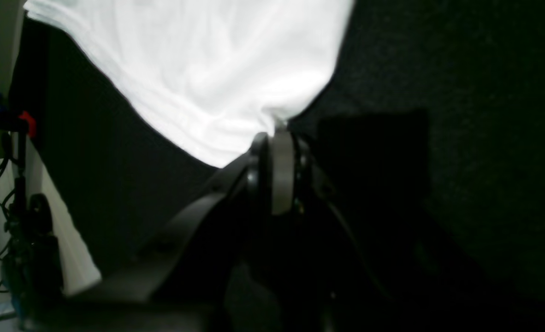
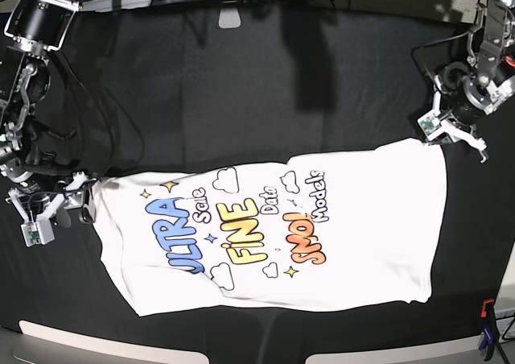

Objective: Layout the t-shirt on the table in an organized manner, then fold the t-shirt properly
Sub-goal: 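Grasp the shirt hem corner with the left gripper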

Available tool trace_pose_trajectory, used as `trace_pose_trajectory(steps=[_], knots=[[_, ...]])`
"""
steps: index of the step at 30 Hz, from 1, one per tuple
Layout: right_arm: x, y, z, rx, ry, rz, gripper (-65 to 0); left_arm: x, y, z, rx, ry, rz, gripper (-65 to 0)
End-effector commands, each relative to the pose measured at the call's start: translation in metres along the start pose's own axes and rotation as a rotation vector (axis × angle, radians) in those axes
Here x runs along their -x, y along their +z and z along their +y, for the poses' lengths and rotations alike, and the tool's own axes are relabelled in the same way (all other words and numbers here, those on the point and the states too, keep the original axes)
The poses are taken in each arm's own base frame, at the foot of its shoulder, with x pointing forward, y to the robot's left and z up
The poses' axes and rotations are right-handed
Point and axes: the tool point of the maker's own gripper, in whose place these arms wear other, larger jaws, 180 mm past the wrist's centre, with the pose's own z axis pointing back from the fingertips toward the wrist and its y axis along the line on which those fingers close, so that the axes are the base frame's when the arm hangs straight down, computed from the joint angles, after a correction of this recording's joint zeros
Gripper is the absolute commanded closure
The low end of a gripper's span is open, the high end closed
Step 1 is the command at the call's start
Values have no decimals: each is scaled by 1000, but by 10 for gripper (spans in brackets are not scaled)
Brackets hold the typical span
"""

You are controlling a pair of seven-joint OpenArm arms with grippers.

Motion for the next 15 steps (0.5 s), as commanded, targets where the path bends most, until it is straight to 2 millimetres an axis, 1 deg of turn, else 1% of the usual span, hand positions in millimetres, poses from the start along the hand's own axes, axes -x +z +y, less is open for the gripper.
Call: trace_pose_trajectory(steps=[1,3,5,7,9,11,13,15], knots=[[-21,5,-7,14,20,-59,-294,-7,4,18,-39,12,-36,0],[-21,5,-7,14,21,-59,-294,-15,5,25,-49,92,-86,0],[-21,5,-7,14,21,-59,-294,-23,6,40,-70,164,-125,0],[-21,5,-7,14,21,-59,-294,-32,5,63,-106,223,-157,0],[-21,5,-7,14,21,-59,-294,-48,4,89,-145,268,-206,0],[-21,5,-7,14,21,-59,-294,-68,5,114,-182,316,-278,0],[-21,5,-7,14,21,-58,-294,-83,6,134,-214,335,-329,0],[-21,5,-7,13,20,-59,-294,-93,3,152,-244,345,-354,0]])
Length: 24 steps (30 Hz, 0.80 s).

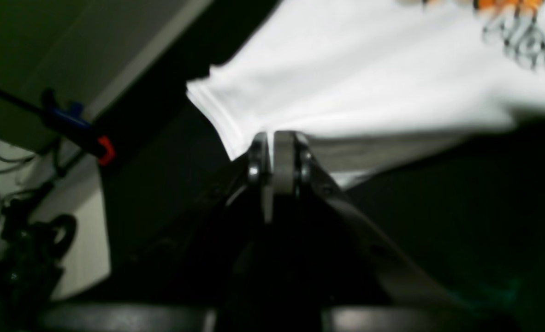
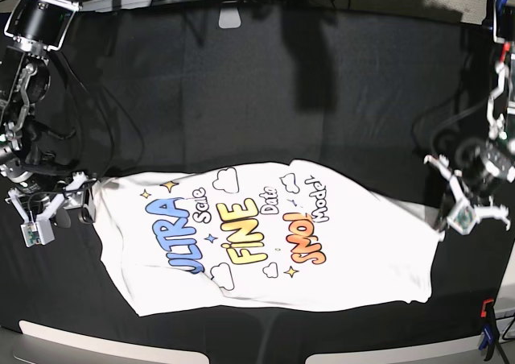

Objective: Layout the t-shirt on the table in an organized manner, then fold the t-shirt properly
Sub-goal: 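Grasp the shirt hem corner with the left gripper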

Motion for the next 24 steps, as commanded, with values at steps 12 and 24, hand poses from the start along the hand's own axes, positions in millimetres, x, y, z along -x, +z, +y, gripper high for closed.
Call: trace_pose_trajectory(steps=[12,24], knots=[[-24,5,0,-22,-7,-82,-294,-15,-85,85,-199,232,-22,0],[-22,0,12,-45,-38,-89,-294,-15,-101,124,-291,350,24,-125]])
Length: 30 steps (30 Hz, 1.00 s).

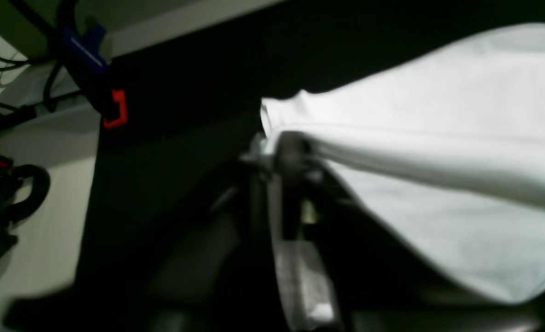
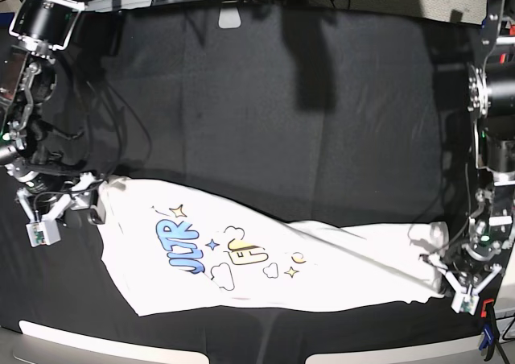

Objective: Layout the t-shirt on the table in an organized manner, then fold the t-shirt properly
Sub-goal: 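Grasp the shirt hem corner with the left gripper, then pull the hem corner outward with the left gripper to straighten the shirt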

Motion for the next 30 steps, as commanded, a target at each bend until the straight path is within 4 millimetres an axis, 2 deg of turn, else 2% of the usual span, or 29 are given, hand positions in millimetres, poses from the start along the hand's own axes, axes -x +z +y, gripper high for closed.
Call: trace_pose_trajectory(steps=[1,2,8,14,17,22,27,30], knots=[[-20,3,-2,4,15,-62,-294,-29,0,16,-31,9,-67,-180],[-20,3,-1,2,10,-64,-294,-28,0,15,-30,16,-64,-210],[-19,2,1,-2,8,-63,-294,-29,0,16,-31,20,-66,-212],[-19,2,0,-2,8,-60,-294,-28,0,14,-17,192,-71,-198],[-16,2,0,-2,8,-44,-294,-15,-2,18,-62,216,-45,-171],[-13,2,1,-2,8,-30,-294,10,-4,27,-117,207,-7,-170],[-13,2,1,-2,7,-26,-294,15,-5,30,-131,211,-47,-170],[-12,2,1,-2,7,-22,-294,22,-5,23,-130,229,-73,-170]])
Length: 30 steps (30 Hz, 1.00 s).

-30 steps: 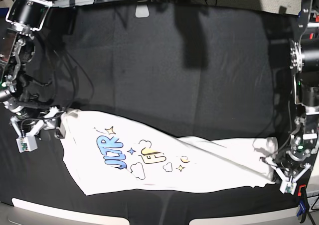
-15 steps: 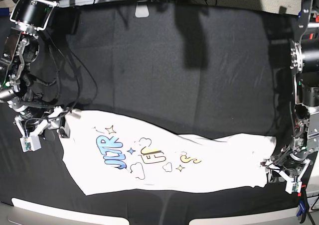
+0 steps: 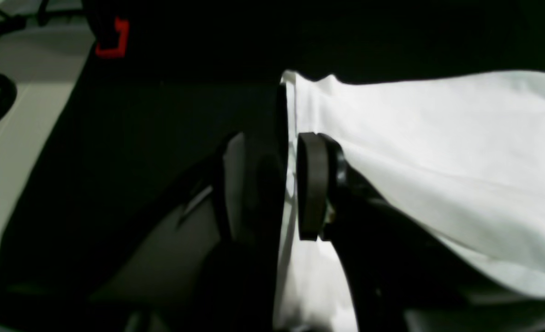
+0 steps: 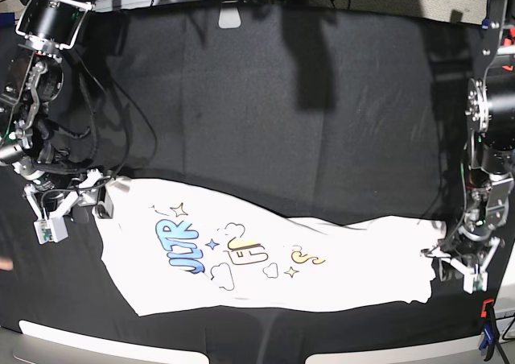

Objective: Layout the t-shirt on the table in an organized manner, then fold the t-shirt properly
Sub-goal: 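Pull the hem corner outward with the left gripper to straighten the shirt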

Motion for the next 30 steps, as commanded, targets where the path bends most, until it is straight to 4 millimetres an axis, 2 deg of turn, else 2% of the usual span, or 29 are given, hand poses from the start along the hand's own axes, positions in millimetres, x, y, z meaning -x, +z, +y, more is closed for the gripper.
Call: trace_pose_trajectory(steps=[1,5,10,12,14,17,20,25,30], knots=[[-20,5,-5,8,22,-58,-294,-19,-4,0,0,9,-43,-170],[-21,5,-5,6,20,-61,-294,19,-3,-19,40,-29,80,-170],[-21,5,-5,6,21,-61,-294,41,0,-22,43,-30,203,-169],[-21,5,-5,6,20,-63,-294,48,1,-22,42,-30,236,-118],[-21,5,-5,6,20,-65,-294,51,2,-21,42,-27,254,0],[-21,5,-4,6,21,-65,-294,54,5,-19,48,48,281,0],[-22,5,-4,3,19,-67,-294,54,13,-25,155,122,281,0],[-21,5,-4,3,19,-65,-294,64,51,-27,353,166,223,0],[-21,5,-4,4,19,-62,-294,85,104,-11,378,117,179,0]])
